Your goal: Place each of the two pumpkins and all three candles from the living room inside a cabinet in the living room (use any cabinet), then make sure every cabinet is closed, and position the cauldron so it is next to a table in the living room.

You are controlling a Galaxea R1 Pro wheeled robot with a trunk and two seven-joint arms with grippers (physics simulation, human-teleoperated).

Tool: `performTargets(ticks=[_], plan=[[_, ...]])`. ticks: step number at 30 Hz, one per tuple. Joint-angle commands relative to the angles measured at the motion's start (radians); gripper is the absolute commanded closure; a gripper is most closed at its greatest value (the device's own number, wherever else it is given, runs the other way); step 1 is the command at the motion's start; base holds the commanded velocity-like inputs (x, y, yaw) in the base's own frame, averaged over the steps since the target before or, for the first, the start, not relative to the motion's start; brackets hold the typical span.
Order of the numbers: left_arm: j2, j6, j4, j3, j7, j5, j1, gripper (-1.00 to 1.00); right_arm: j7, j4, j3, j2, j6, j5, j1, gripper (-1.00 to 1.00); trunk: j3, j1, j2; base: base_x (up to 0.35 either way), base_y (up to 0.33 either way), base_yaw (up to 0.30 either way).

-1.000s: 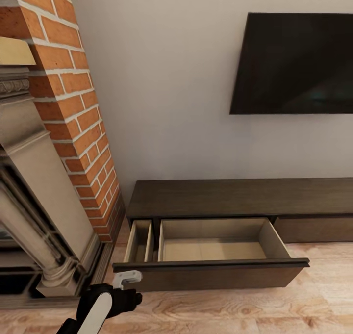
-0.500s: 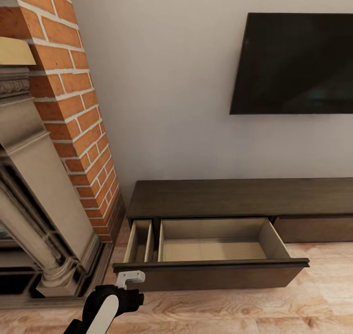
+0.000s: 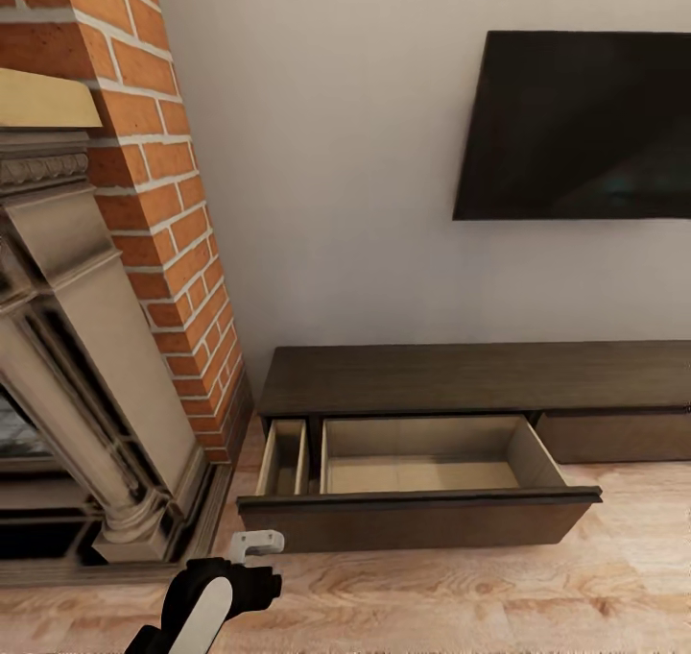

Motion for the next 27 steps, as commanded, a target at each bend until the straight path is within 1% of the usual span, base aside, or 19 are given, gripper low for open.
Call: performTargets(ticks=[1, 5, 7, 9, 13, 20, 27], plan=[[0.001, 0.001, -0.001, -0.003, 0.01, 0.009, -0.001, -1.0, 0.003, 0.0, -0.006, 0.0, 0.004, 0.0, -0.001, -1.0, -0.001, 0.0, 0.0, -0.165, 0.01, -0.136], [0.001, 0.001, -0.001, -0.013, 0.011, 0.009, -0.001, -1.0, 0.009, 0.0, -0.006, 0.0, 0.004, 0.0, -0.001, -1.0, 0.0, 0.0, 0.0, -0.161, 0.005, -0.211], [0.0, 0.001, -0.001, -0.015, 0.011, 0.009, -0.001, -1.0, 0.021, 0.0, -0.006, 0.0, 0.004, 0.0, -0.001, -1.0, 0.0, 0.0, 0.0, -0.159, 0.001, -0.261], [0.0, 0.001, -0.001, -0.017, 0.012, 0.009, -0.001, -1.0, 0.052, 0.001, -0.006, 0.0, 0.002, 0.0, -0.001, -1.0, 0.001, 0.0, 0.0, -0.162, 0.0, -0.27], [0.0, 0.001, -0.001, -0.017, 0.012, 0.009, -0.001, -1.0, 0.077, 0.001, -0.006, -0.001, -0.014, 0.0, -0.001, -1.0, 0.003, 0.0, 0.0, -0.169, 0.0, -0.274], [0.0, 0.001, -0.001, -0.017, 0.012, 0.009, -0.001, -1.0, 0.083, 0.001, -0.006, -0.001, -0.022, 0.0, -0.001, -1.0, 0.007, 0.0, 0.0, -0.167, 0.0, -0.277], [0.0, 0.001, -0.001, -0.019, 0.012, 0.009, -0.001, -1.0, 0.084, 0.001, -0.006, -0.001, -0.023, 0.0, -0.001, -1.0, 0.011, 0.0, 0.0, -0.105, 0.0, -0.277]])
